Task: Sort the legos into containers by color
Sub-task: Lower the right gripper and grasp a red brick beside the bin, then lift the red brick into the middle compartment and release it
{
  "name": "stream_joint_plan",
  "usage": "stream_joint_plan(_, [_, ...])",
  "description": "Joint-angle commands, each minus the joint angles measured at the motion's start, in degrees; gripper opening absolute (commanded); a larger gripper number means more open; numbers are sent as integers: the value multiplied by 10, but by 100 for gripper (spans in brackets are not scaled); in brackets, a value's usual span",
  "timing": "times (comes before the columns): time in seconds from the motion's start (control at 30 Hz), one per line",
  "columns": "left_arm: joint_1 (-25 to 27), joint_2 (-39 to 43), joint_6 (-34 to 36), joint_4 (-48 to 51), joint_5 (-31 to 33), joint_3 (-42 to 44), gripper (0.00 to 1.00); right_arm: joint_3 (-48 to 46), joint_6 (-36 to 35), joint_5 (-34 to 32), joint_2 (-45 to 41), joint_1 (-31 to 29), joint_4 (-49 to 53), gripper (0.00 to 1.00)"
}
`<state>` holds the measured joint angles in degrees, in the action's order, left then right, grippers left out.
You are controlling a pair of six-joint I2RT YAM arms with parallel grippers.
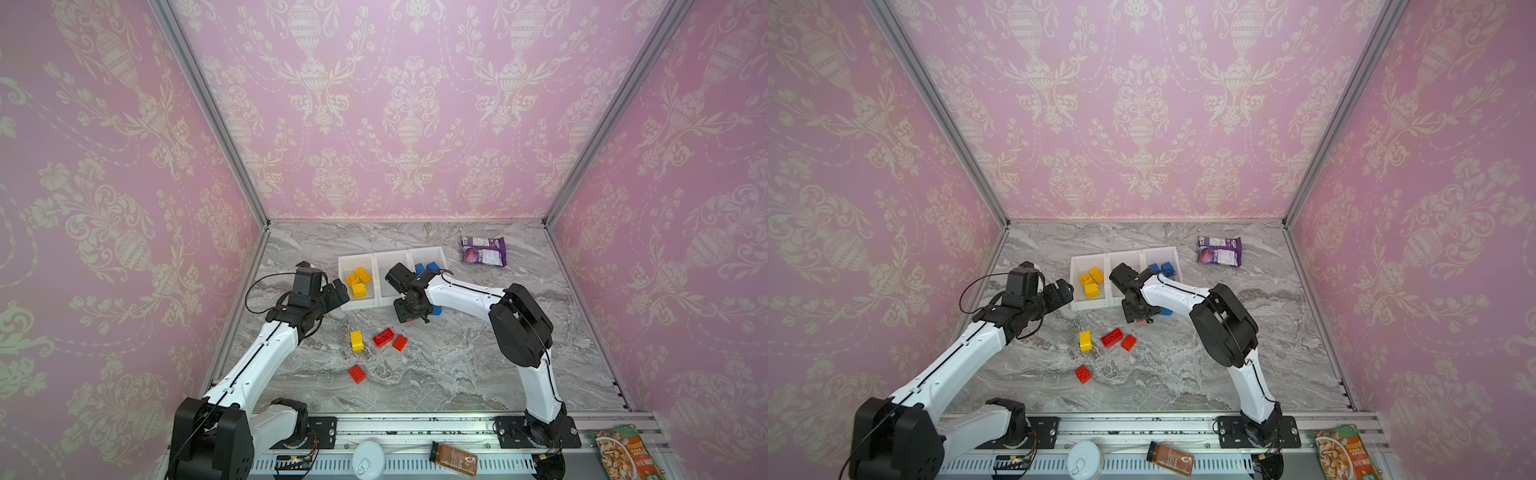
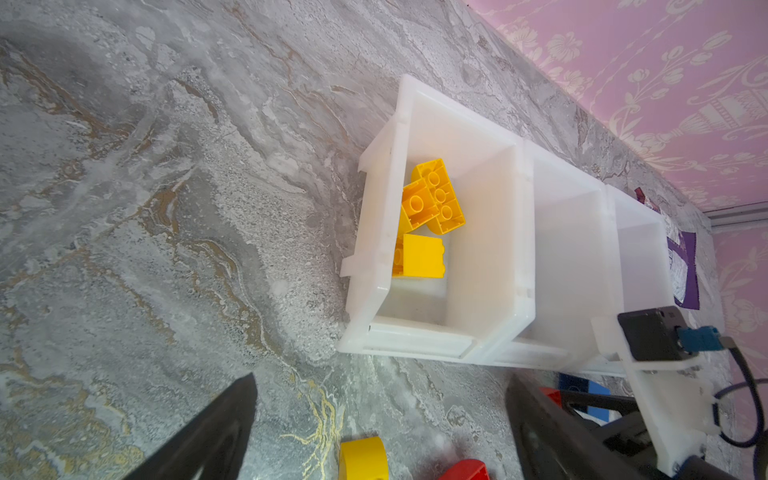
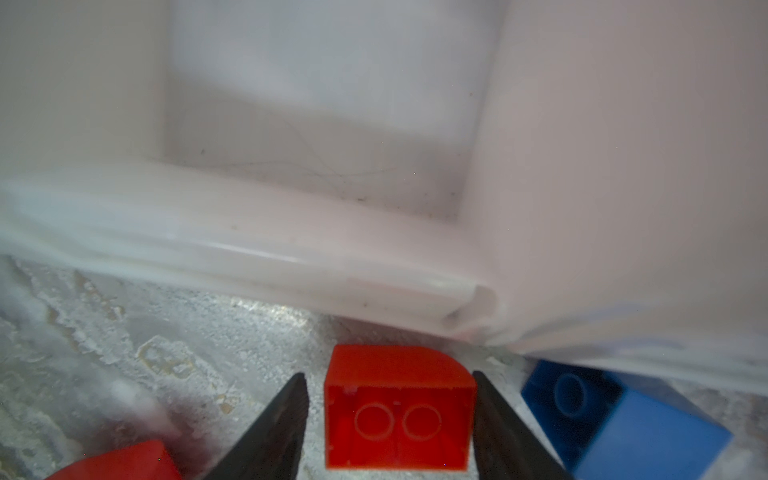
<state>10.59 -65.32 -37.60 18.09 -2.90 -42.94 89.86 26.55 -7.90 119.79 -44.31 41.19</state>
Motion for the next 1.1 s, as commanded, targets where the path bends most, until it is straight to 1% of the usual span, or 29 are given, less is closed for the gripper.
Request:
stream_joint_plan(0.0, [-6,10,-7,18,-4,2,95,3,11,-6,12,4,0,61])
stream_joint_plan(0.37, [-5,11,-7,19,-4,0,95,3,8,-6,14,5,6,51])
stream_joint_plan(0.6, [-6,12,-6,21,-3,-3,95,4,10,-6,3,5,9,49])
stream_joint_plan(0.87, [-5,12,-7,20,-3,-5,95,2,11,-3,-44,3,24,49])
stream_joint_plan(1.07, [-5,9,-9,18,-7,-6,95,20,9,-8,-73,-2,43,49])
